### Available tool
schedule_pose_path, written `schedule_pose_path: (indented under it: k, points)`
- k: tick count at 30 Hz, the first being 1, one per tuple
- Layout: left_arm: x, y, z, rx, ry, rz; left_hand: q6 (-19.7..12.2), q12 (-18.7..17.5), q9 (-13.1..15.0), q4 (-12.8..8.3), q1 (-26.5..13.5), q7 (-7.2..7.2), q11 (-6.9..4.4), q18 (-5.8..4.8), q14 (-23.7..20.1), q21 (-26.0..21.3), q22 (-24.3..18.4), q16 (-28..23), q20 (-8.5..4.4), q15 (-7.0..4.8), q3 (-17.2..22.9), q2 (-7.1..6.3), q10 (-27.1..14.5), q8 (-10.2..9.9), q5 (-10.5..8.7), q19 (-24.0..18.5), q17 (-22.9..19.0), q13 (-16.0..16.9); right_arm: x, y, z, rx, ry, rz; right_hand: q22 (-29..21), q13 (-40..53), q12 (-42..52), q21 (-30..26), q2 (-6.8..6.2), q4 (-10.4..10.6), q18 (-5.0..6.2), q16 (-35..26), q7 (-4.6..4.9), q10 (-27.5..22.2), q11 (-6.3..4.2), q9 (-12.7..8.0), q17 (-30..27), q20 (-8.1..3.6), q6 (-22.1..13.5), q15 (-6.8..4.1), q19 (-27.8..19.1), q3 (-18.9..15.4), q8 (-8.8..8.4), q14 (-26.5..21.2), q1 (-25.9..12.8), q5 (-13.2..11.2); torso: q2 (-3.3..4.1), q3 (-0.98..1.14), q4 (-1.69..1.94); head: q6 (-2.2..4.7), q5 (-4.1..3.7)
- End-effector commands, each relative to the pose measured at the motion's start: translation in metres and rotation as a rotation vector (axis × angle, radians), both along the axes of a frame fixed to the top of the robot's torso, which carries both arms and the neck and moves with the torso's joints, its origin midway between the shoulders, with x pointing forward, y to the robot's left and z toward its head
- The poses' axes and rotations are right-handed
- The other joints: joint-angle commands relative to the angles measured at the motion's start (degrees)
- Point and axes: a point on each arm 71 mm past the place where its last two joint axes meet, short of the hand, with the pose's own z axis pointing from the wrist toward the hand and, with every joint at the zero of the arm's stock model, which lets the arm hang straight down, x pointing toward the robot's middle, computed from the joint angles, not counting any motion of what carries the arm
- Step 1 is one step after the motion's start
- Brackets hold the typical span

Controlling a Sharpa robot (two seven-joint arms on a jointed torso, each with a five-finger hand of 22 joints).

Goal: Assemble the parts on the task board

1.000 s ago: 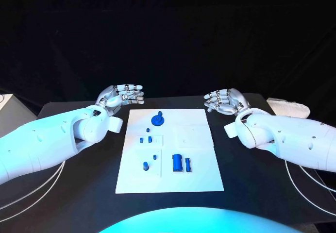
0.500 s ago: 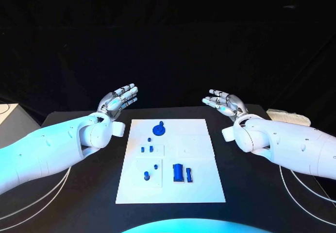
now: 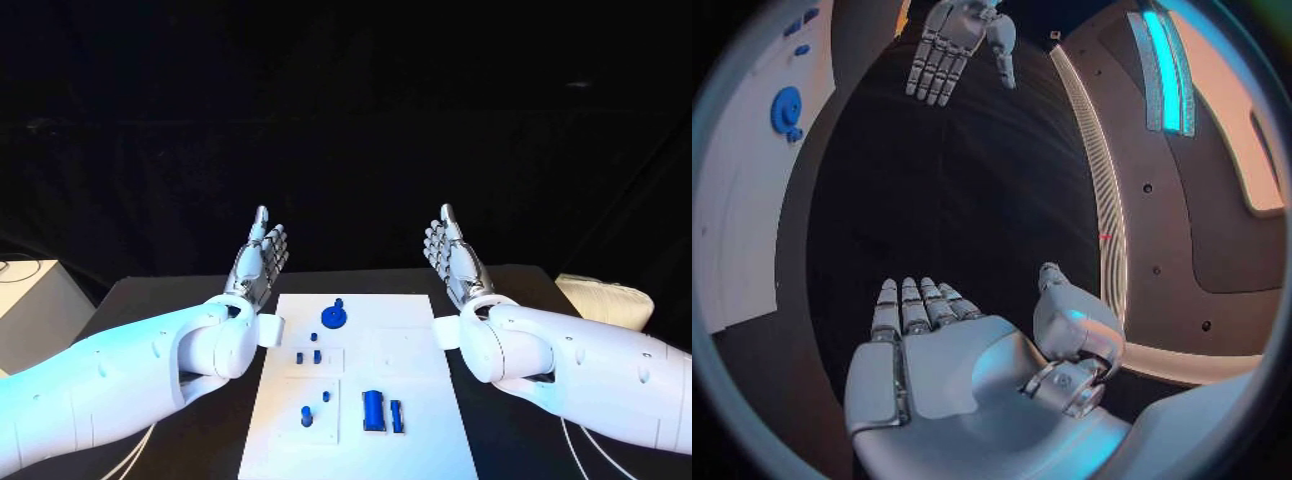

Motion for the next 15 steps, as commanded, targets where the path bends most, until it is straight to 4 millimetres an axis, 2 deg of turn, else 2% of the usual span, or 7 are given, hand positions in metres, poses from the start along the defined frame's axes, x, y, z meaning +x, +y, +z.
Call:
schedule_pose_path:
  k: [1,4,15]
  points:
    - [-0.008,0.001,0.004,0.072,-0.023,0.146,-1.7,-0.4,-0.4,-0.1,-7.0,-0.18,-0.32,-1.17,-1.5,-0.6,-0.5,-0.8,-0.45,-0.32,-1.2,0.31,-2.3,-0.5,-0.44,-1.5,-0.3,-0.2,-0.005,-0.003,0.003,0.03,-0.002,-0.098,-1.2,-0.4,-0.4,-0.4,0.32,-0.1,-0.79,-0.5,-0.24,-2.9,-0.23,-0.6,-0.8,-0.29,-1.7,-0.19,-1.8,-1.2,-0.58,-2.7,-6.4,-0.4,-0.36,0.21,0.46,1.84,0.01]
    - [-0.014,-0.004,0.006,0.08,-0.022,0.165,-1.7,-0.4,-0.4,-0.1,-7.0,-0.18,-0.32,-1.17,-1.5,-0.6,-0.5,-0.8,-0.45,-0.32,-1.2,0.31,-2.3,-0.5,-0.44,-1.5,-0.3,-0.2,-0.006,-0.002,0.003,0.035,0.0,-0.1,-1.2,-0.4,-0.4,-0.4,0.32,-0.1,-0.79,-0.5,-0.24,-2.9,-0.23,-0.6,-0.8,-0.29,-1.7,-0.19,-1.8,-1.2,-0.58,-2.7,-6.4,-0.4,-0.39,0.23,0.51,2.13,0.02]
    - [-0.021,-0.008,0.008,0.088,-0.022,0.183,-1.7,-0.4,-0.4,-0.1,-7.0,-0.18,-0.32,-1.17,-1.5,-0.6,-0.5,-0.8,-0.45,-0.32,-1.2,0.31,-2.3,-0.5,-0.44,-1.5,-0.3,-0.2,-0.006,-0.002,0.003,0.035,0.0,-0.1,-1.2,-0.4,-0.4,-0.4,0.32,-0.1,-0.79,-0.5,-0.24,-2.9,-0.23,-0.6,-0.8,-0.29,-1.7,-0.19,-1.8,-1.2,-0.58,-2.7,-6.4,-0.4,-0.39,0.23,0.51,2.14,0.02]
